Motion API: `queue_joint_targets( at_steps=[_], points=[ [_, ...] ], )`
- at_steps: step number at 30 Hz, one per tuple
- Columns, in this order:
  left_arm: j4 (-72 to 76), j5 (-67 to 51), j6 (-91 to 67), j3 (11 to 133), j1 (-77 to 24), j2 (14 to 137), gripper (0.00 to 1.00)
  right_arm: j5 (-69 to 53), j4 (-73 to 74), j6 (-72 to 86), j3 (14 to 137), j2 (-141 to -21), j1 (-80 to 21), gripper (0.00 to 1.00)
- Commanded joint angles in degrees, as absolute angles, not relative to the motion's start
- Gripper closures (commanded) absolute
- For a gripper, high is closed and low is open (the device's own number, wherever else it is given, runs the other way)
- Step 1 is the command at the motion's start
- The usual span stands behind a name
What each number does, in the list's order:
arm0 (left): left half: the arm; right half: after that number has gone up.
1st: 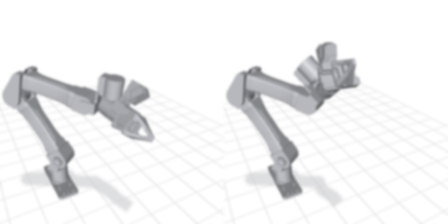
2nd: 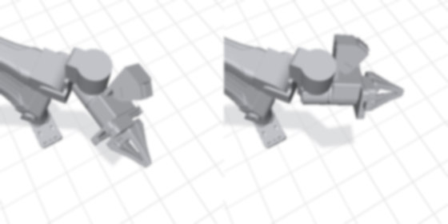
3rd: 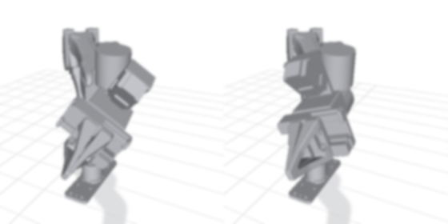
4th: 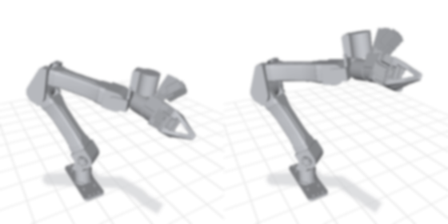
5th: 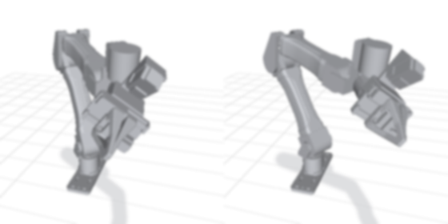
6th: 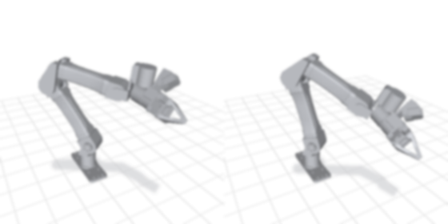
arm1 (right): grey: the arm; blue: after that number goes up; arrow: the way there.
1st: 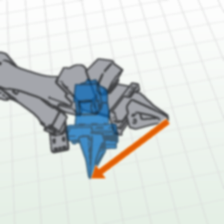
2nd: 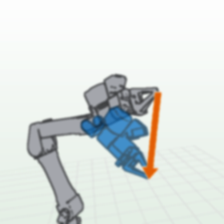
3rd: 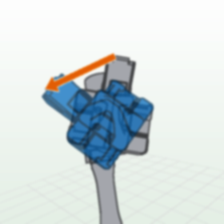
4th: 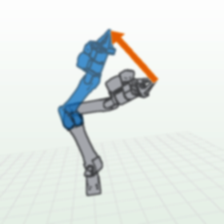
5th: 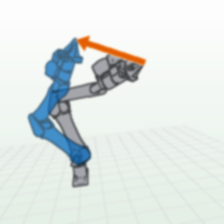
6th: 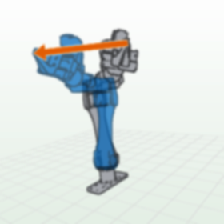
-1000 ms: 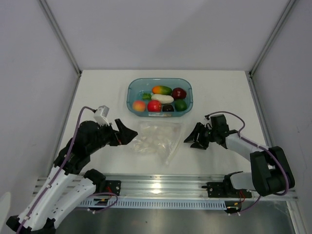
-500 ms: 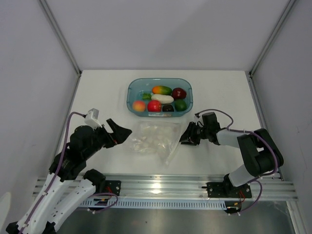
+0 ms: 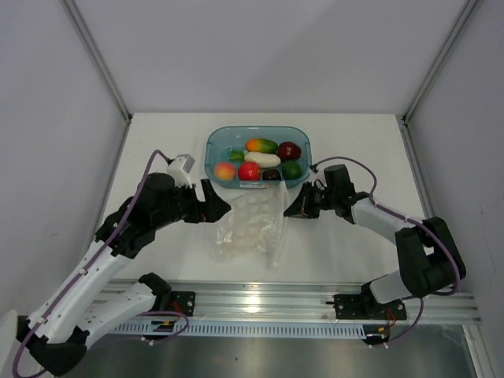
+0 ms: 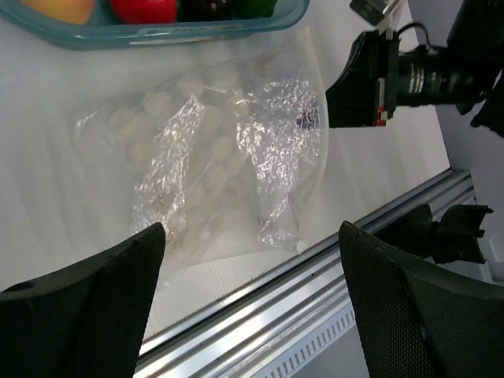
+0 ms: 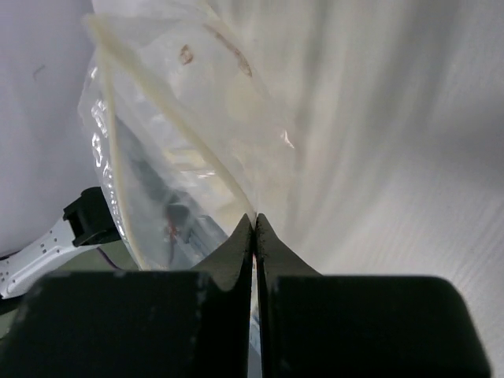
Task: Place the food in the zip-top bag and seal the zipper
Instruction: Pick up the zipper food storage bag at the center of the board, then open the zipper of the food storage bag.
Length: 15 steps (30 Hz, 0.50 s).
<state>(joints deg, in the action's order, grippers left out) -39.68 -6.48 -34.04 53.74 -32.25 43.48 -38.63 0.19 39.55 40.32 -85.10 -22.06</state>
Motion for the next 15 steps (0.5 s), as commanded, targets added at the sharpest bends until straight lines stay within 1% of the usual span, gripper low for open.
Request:
queue_joint_targets(
  at_steps=[1,5,7,15],
  points=[
    [-40.95,-2.57,-28.30,59.32,-36.46,47.01,0.09,-37.36,7.54,36.83,47.71,-79.99,-23.38,1.00],
    [-41.83,1.82,-28.30,62.57,-40.95,52.63,0.10,-36.39,13.96,36.30,53.69,-78.49,-25.22,1.00],
    [-40.61,1.67,-28.13,63.10,-41.66,53.61,0.11,-35.25,17.83,36.04,56.50,-78.40,-26.01,1.00],
    [-40.34,5.70,-31.54,65.30,-48.15,59.84,0.11,-34.02,22.49,39.55,60.73,-78.84,-28.30,1.00]
  ],
)
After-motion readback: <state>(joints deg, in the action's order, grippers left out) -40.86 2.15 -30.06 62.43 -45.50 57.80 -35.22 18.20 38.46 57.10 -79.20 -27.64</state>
